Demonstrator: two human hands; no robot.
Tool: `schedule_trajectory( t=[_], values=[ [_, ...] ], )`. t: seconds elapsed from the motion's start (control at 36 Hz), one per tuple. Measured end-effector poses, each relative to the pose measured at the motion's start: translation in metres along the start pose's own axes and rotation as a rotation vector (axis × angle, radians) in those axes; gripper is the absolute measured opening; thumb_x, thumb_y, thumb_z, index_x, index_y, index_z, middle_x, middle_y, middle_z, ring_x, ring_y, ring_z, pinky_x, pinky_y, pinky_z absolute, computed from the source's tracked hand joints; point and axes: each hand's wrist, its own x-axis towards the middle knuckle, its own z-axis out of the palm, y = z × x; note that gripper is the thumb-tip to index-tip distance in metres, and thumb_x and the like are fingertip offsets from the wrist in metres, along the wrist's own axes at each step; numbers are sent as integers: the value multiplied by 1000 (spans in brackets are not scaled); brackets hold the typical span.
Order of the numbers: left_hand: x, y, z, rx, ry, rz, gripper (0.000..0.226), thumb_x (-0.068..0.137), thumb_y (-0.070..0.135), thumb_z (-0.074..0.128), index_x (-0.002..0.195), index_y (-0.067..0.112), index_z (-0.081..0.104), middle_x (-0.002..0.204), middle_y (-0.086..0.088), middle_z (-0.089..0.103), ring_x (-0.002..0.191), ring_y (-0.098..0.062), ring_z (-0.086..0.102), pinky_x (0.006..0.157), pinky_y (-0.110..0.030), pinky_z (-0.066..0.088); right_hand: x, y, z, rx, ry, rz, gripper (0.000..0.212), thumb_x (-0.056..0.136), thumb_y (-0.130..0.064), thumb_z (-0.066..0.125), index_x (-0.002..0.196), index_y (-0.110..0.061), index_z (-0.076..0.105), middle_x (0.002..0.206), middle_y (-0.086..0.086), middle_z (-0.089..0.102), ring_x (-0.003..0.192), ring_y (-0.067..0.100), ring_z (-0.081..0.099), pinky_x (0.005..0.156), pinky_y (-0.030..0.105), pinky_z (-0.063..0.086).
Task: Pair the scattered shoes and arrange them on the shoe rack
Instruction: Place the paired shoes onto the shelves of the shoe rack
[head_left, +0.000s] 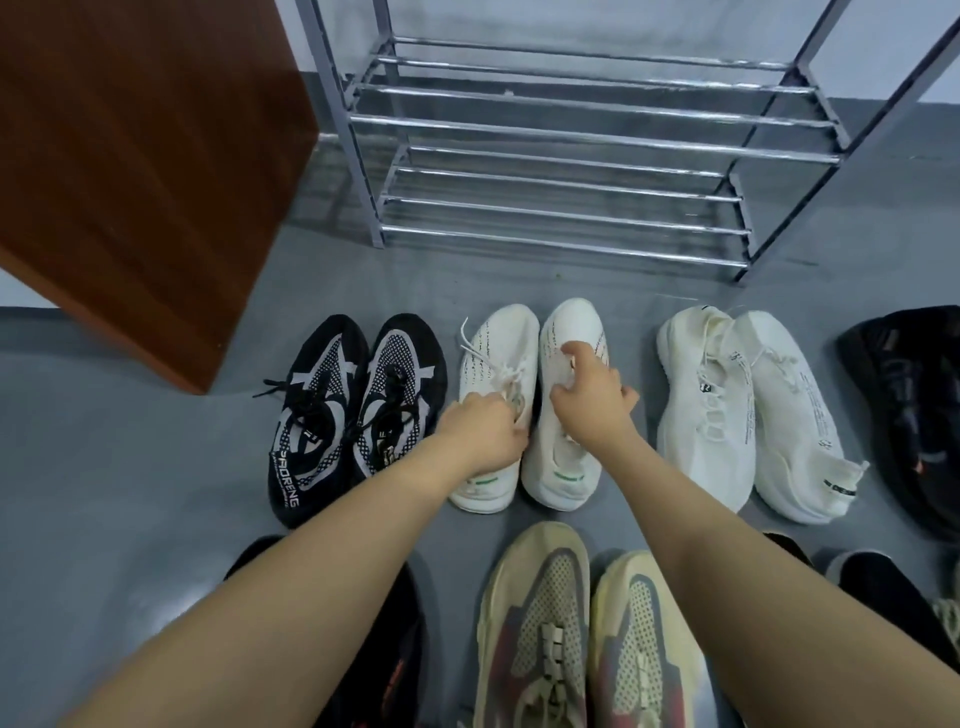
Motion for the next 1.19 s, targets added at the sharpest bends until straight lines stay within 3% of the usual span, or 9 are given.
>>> schedule_trajectory(
  t=[0.11,0.22,0.31,0.39,0.47,0.58,0.75,0.97,1.19],
  values=[
    [-1,-12,1,-44,-87,63,33,86,53,52,92,20,49,113,-4,52,110,-28,48,85,-41,32,-7,5,8,113,43,-11,56,82,-16,54,134,-20,33,120,2,55,116,24,47,100,38,21],
    [-11,-20,5,67,-153,143,59,74,55,67,117,19,47,124,0,47,121,-22,41,95,-44,30,-17,5,11,137,125,-49,44,80,-23,64,116,-12,41,119,2,44,113,25,44,94,36,25],
    [-17,-22,7,196,-75,216,61,72,51,70,118,17,48,122,-1,49,121,-22,41,97,-41,28,-26,7,11,87,175,-80,30,82,-29,63,101,-13,47,105,-2,46,105,23,46,87,33,23],
    [-24,-22,10,216,34,251,53,75,45,69,114,16,50,117,0,52,115,-22,44,95,-38,29,-37,14,14,48,151,-168,29,81,-32,64,99,-15,50,107,-4,46,103,18,50,91,32,23],
    [-31,-21,14,229,115,291,49,77,42,68,115,16,50,117,2,51,113,-20,45,94,-34,28,-52,22,17,1,101,-244,34,78,-29,68,103,-12,51,114,-1,42,107,17,47,92,28,21],
    [-38,-21,23,260,167,316,47,78,32,65,118,16,46,122,2,49,115,-18,45,91,-33,28,-69,27,22,-85,-39,-333,44,73,-25,69,110,-13,48,104,-5,43,103,16,47,85,20,13],
    [-43,-19,18,432,154,334,51,76,4,56,123,12,39,119,-4,53,112,-21,50,92,-34,29,-71,27,13,-307,-68,-398,36,77,-12,60,110,-14,46,89,-5,46,95,22,51,92,27,14],
    [-38,-12,13,371,205,351,50,79,0,55,124,19,43,116,-2,56,116,-22,43,85,-31,35,-67,37,0,-420,9,-372,35,68,2,51,98,-16,49,81,-5,51,89,21,48,72,30,12],
    [-34,15,20,305,181,227,55,82,2,56,132,18,37,127,-7,48,123,-26,37,92,-35,35,-69,39,2,-450,-13,-338,30,69,2,47,91,-19,45,82,-6,46,91,20,47,69,31,11]
  ],
)
